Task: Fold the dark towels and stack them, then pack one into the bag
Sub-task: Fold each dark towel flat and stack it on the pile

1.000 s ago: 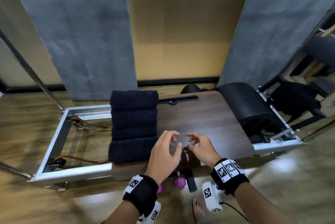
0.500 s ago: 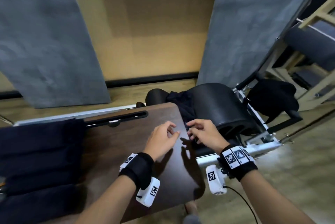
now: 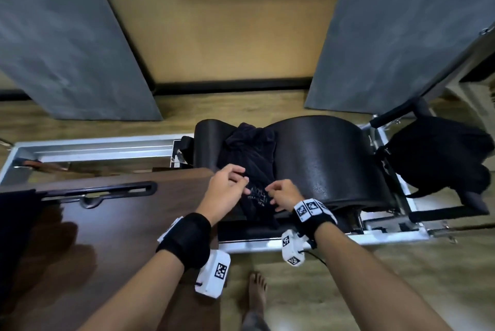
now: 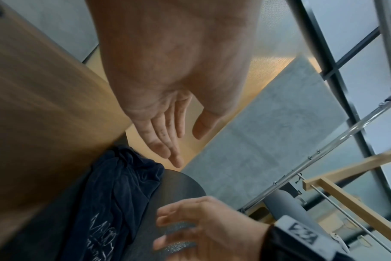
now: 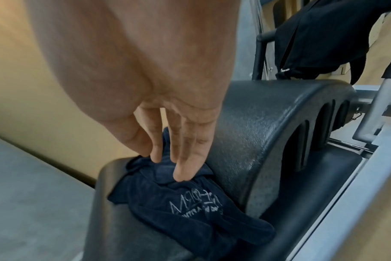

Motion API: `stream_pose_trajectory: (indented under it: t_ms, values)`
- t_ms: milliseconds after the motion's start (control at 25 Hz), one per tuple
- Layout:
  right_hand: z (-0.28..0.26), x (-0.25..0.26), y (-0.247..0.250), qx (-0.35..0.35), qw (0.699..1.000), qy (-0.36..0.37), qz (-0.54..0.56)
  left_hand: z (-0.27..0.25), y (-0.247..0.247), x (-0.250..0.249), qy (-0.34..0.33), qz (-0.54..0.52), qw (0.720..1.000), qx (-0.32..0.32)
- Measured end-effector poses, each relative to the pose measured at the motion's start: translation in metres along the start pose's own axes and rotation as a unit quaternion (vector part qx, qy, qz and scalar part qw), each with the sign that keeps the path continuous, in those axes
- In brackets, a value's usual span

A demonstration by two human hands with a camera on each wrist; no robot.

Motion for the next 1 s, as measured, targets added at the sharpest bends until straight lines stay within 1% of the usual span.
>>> stream_pose_trajectory:
  t_ms: [80, 160, 200, 360, 440, 560, 640, 720, 800, 840, 960, 1000]
  values:
    - [0.026, -0.01, -0.011, 0.04, 0.999, -0.007, -0.037, 0.019, -0.012, 0.002, 0.022, -0.001, 1.0, 0.003]
    - [0.056, -0.021, -0.022, 0.072, 0.994, 0.003, -0.084, 0.036, -0.02, 0.005, 0.04, -0.002, 0.999, -0.004]
    - [0.063, -0.023, -0.026, 0.082, 0.991, 0.007, -0.104, 0.036, -0.02, 0.007, 0.046, -0.002, 0.999, -0.007]
    - [0.1, -0.036, -0.037, 0.085, 0.989, -0.005, -0.118, 0.046, -0.023, 0.01, 0.056, 0.002, 0.998, -0.016]
    - [0.109, -0.039, -0.036, 0.051, 0.994, -0.014, -0.097, 0.05, -0.021, 0.01, 0.052, 0.018, 0.998, -0.015]
    - [0.111, -0.036, -0.015, -0.068, 0.997, -0.03, -0.026, 0.051, -0.018, 0.008, 0.048, 0.026, 0.998, -0.02]
    - [0.109, -0.027, 0.005, -0.131, 0.991, -0.017, 0.023, 0.049, -0.018, 0.005, 0.045, 0.028, 0.998, -0.018]
    - [0.106, -0.012, 0.027, -0.163, 0.985, 0.004, 0.062, 0.044, -0.018, 0.001, 0.042, 0.023, 0.999, -0.016]
    - [0.1, 0.01, 0.051, -0.178, 0.979, 0.05, 0.086, 0.036, -0.016, -0.007, 0.037, 0.02, 0.999, -0.015]
    - [0.094, 0.023, 0.063, -0.185, 0.973, 0.085, 0.106, 0.031, -0.015, -0.011, 0.034, 0.022, 0.999, -0.012]
    - [0.066, 0.068, 0.104, -0.206, 0.95, 0.19, 0.135, 0.014, -0.01, -0.026, 0.009, 0.016, 1.0, -0.004]
    - [0.059, 0.079, 0.117, -0.217, 0.942, 0.212, 0.141, 0.01, -0.009, -0.03, 0.002, 0.014, 1.0, -0.004]
Point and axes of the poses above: each hand's wrist, its own z-axis towards the middle knuckle, its own y-axis out of the back of the hand, x = y × z, the point moved 6 cm from there along z, towards the middle knuckle, and after that the axes turned 10 degrees about y, right-handed, at the moved point
